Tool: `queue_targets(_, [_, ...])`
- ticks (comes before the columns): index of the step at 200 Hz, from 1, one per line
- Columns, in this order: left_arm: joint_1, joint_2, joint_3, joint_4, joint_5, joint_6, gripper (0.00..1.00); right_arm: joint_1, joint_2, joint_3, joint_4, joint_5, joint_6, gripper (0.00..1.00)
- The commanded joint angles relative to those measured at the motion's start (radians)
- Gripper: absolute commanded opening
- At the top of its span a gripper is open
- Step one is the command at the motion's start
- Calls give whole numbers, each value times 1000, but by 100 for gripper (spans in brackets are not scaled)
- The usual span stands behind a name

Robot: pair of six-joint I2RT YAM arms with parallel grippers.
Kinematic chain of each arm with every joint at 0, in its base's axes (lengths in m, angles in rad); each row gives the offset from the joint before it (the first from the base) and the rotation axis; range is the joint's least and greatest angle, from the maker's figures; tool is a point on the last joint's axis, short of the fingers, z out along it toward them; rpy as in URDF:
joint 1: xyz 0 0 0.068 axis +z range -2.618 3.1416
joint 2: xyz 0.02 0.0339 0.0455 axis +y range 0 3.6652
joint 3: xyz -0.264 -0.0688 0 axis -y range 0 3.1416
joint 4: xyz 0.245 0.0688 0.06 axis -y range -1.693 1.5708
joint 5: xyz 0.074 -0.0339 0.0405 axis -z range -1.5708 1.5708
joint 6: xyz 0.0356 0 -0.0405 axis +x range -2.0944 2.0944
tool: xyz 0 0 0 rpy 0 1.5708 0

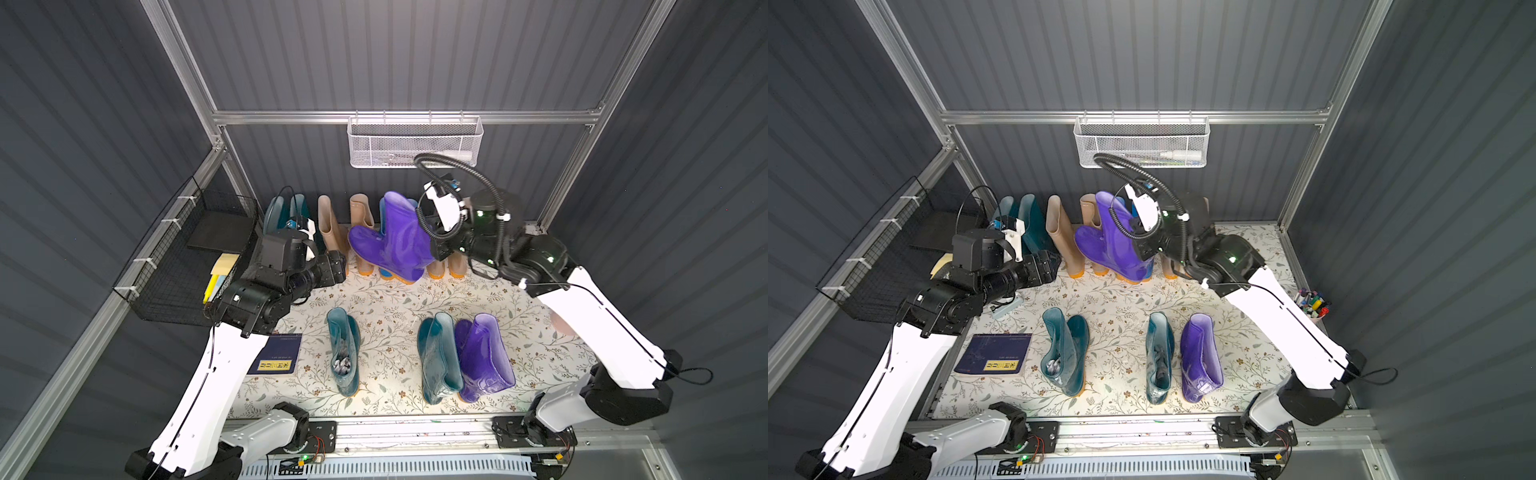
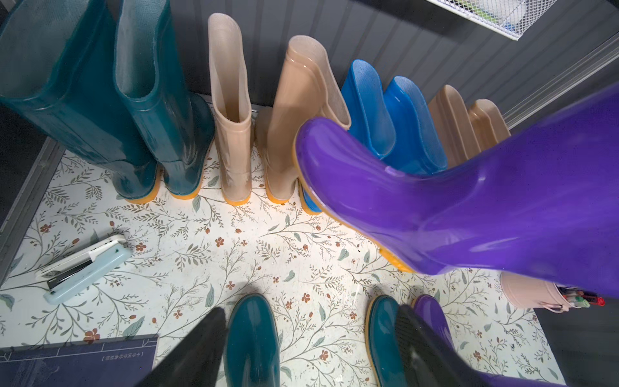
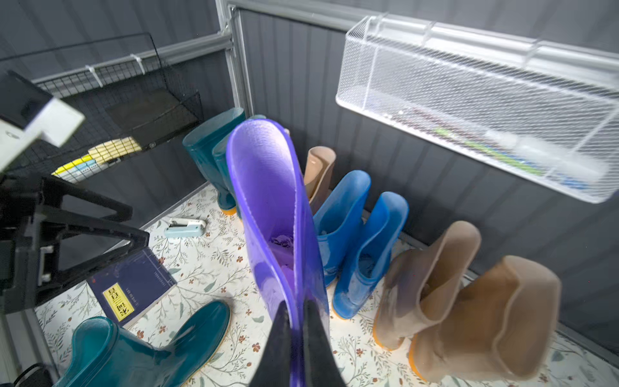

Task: Match and arrange rain boots in pairs
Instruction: Place the rain boot at the center of the board.

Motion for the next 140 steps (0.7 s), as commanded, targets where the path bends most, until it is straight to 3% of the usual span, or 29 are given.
queue_targets(1, [5, -15, 4, -15, -15, 23, 81, -31, -77, 88, 86, 17, -46, 0])
queue_targets(58, [5, -2, 12, -6, -1, 23, 81, -146, -156, 146, 17, 77, -81, 0])
queue_targets(140, [6, -1, -1, 4, 17, 29, 81, -288, -248, 116, -140, 260, -143, 0])
